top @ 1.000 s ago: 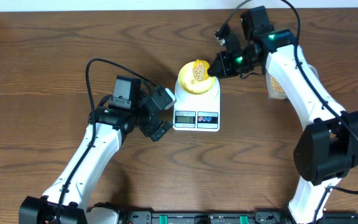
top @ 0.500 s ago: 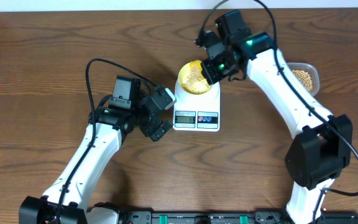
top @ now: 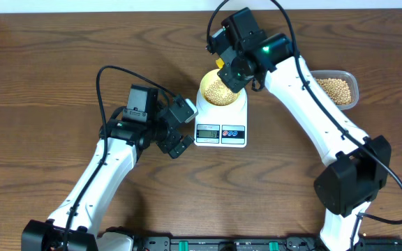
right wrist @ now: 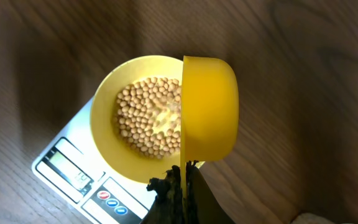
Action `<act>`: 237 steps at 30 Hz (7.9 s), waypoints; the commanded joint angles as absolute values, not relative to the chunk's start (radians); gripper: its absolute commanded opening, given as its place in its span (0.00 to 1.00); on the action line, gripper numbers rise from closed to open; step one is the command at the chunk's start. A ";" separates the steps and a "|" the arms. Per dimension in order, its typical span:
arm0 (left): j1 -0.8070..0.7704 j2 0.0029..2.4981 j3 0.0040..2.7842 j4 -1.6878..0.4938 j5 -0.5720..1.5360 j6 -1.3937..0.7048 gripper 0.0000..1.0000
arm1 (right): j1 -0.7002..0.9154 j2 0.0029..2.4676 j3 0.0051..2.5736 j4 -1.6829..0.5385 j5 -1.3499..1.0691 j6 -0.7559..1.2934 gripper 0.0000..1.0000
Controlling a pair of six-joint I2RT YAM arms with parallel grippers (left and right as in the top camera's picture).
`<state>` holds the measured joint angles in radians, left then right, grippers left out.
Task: Scoop item into bowl and weigh 50g on scale
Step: 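Tip the scoop to pour soybeans into the yellow bowl, then return the empty scoop to the soybean tub with the right gripper, then scoop more soybeans from the tub with the right gripper, then carry the filled scoop over the yellow bowl with the right gripper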
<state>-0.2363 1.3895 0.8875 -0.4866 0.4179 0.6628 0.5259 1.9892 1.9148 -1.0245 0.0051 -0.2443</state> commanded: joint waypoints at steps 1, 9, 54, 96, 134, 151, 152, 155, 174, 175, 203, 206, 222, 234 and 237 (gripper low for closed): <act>-0.231 1.376 0.888 -0.486 0.434 0.677 0.98 | 0.549 1.990 1.943 -1.026 0.039 -0.270 0.01; -0.231 1.376 0.888 -0.486 0.434 0.677 0.98 | 0.544 1.990 1.970 -1.031 0.027 -0.157 0.01; -0.231 1.376 0.888 -0.486 0.434 0.677 0.97 | 0.006 1.998 1.930 -1.470 0.305 -0.041 0.01; -0.231 1.376 0.888 -0.486 0.434 0.677 0.98 | -0.021 2.000 1.666 -1.154 0.105 -0.015 0.01; -0.231 1.376 0.888 -0.486 0.434 0.677 0.97 | -0.217 2.009 1.606 -1.070 -0.546 -0.062 0.01; -0.231 1.376 0.888 -0.486 0.434 0.677 0.98 | -0.425 2.010 1.606 -1.124 -0.718 -0.205 0.01; -0.231 1.376 0.888 -0.486 0.434 0.677 0.98 | -0.440 2.010 1.606 -1.134 -0.719 -0.213 0.01; -0.231 1.376 0.888 -0.486 0.434 0.677 0.98 | -0.479 2.010 1.606 -1.162 -0.762 -0.254 0.01; -0.231 1.377 0.888 -0.486 0.434 0.677 0.98 | -0.532 2.010 1.606 -1.199 -1.079 -0.391 0.01; -0.231 1.377 0.888 -0.486 0.434 0.677 0.98 | -0.532 2.010 1.606 -1.200 -1.097 -0.391 0.01; -0.231 1.377 0.888 -0.486 0.434 0.677 0.97 | -0.138 2.010 1.606 -0.947 -1.267 -0.073 0.01; -0.231 1.376 0.888 -0.486 0.434 0.677 0.98 | -0.089 2.010 1.606 -0.902 -1.266 -0.028 0.01; -0.231 1.377 0.888 -0.486 0.434 0.677 0.98 | 0.096 2.010 1.606 -0.863 -1.106 0.042 0.01; -0.231 1.376 0.888 -0.486 0.434 0.677 0.98 | 0.207 2.010 1.607 -0.843 -0.872 0.075 0.01; -0.231 1.376 0.888 -0.486 0.434 0.677 0.98 | 0.229 2.010 1.607 -0.838 -0.826 0.080 0.01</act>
